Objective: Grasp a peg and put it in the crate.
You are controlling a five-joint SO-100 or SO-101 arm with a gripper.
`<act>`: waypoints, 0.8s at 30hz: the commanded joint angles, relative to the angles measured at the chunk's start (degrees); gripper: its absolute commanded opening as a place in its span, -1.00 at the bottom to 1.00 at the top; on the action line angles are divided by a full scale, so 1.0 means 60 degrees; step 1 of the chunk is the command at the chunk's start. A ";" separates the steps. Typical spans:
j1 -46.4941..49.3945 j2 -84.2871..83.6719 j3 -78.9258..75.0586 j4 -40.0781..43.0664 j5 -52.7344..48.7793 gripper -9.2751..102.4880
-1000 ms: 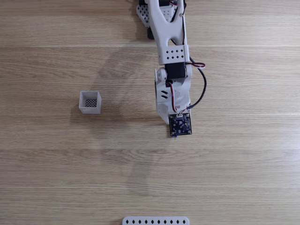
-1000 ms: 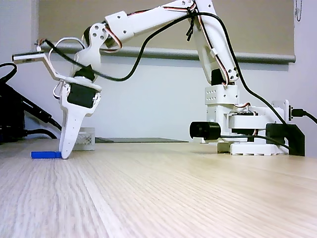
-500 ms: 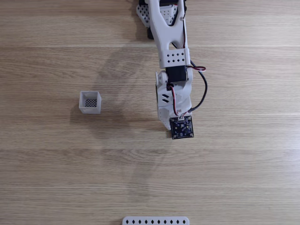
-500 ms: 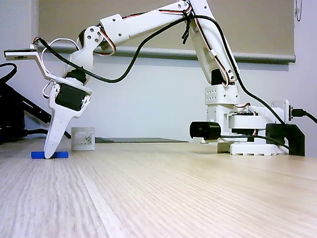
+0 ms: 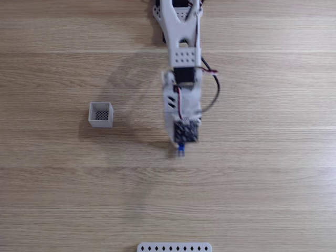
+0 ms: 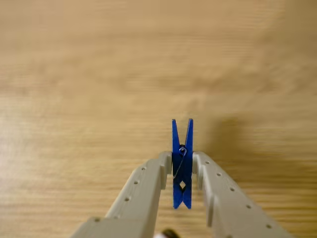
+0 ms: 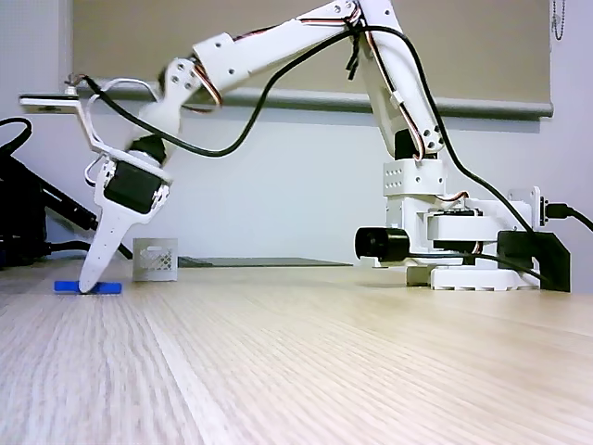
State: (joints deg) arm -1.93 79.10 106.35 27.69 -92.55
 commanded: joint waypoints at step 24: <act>0.5303 0.2490 0.7207 -1.2231 0.0000 -0.84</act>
State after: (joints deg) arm 28.12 96.59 155.74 -43.07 -92.72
